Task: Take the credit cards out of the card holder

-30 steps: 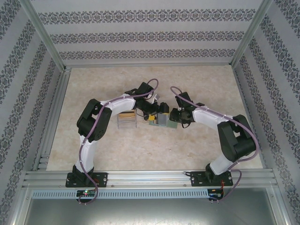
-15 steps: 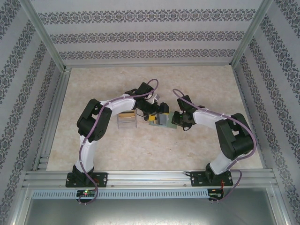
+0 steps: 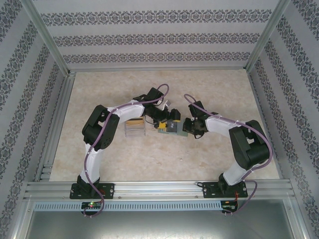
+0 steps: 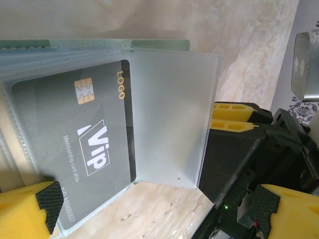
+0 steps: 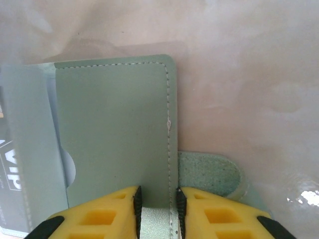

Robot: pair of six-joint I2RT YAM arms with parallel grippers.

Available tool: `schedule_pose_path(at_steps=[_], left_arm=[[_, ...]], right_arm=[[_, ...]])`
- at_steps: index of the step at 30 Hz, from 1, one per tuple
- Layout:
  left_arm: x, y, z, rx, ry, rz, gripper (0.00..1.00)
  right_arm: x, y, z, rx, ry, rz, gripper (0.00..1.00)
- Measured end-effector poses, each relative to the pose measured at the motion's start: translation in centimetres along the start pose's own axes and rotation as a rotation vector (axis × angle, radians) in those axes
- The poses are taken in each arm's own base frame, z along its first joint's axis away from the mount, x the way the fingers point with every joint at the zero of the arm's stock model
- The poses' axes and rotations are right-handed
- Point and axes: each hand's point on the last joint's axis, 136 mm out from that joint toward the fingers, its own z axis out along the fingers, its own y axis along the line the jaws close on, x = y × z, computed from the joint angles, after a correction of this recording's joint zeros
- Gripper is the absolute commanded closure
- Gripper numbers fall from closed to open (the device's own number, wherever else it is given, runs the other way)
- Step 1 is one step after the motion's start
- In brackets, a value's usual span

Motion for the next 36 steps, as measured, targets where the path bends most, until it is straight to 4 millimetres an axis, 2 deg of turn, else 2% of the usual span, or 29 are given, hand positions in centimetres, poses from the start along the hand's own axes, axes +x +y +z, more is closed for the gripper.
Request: schedule_pose_path(at_steps=[3, 7, 10, 14, 17, 19, 21, 26, 31, 36], left_arm=[[-0.2, 0.0, -0.1, -0.010, -0.006, 0.000, 0.00], [-0.5, -0.2, -0.7, -0.025, -0.027, 0.002, 0.00], [-0.8, -0.7, -1.6, -0.031, -0.052, 0.012, 0.00], [-1.4, -1.4, -3.5, -0.043, -0.102, 0.033, 0.02], [-1.9, -1.1, -4.6, -0.074, -0.134, 0.033, 0.14], [-1.9, -0.4, -4.8, -0.108, -0.141, 0.032, 0.33], [-1.7, 0.5, -4.8, -0.148, -0.141, 0.024, 0.60], [-1.4, 1.7, -4.9, -0.204, -0.136, 0.020, 0.88], [-1.0, 3.1, -4.0, -0.234, -0.106, 0.001, 0.90], [0.1, 5.1, -2.0, -0.277, -0.047, -0.024, 0.90]], right_arm=[[-0.1, 0.1, -0.2, -0.005, -0.008, 0.001, 0.67], [-0.5, -1.0, -1.1, 0.003, -0.036, 0.026, 0.67], [-1.6, -1.6, -3.1, 0.001, -0.094, 0.042, 0.67], [-3.2, -0.6, -5.7, -0.044, -0.177, 0.029, 0.70], [-3.7, 0.7, -6.3, -0.100, -0.188, 0.012, 0.71], [-3.6, 1.5, -6.2, -0.140, -0.170, 0.004, 0.71], [-3.2, 2.6, -5.7, -0.176, -0.139, -0.012, 0.72], [-2.1, 5.9, -4.0, -0.258, -0.055, -0.065, 0.73], [-1.4, 6.5, -2.3, -0.297, 0.003, -0.045, 0.75], [-1.3, 6.4, -1.1, -0.332, 0.039, -0.008, 0.75]])
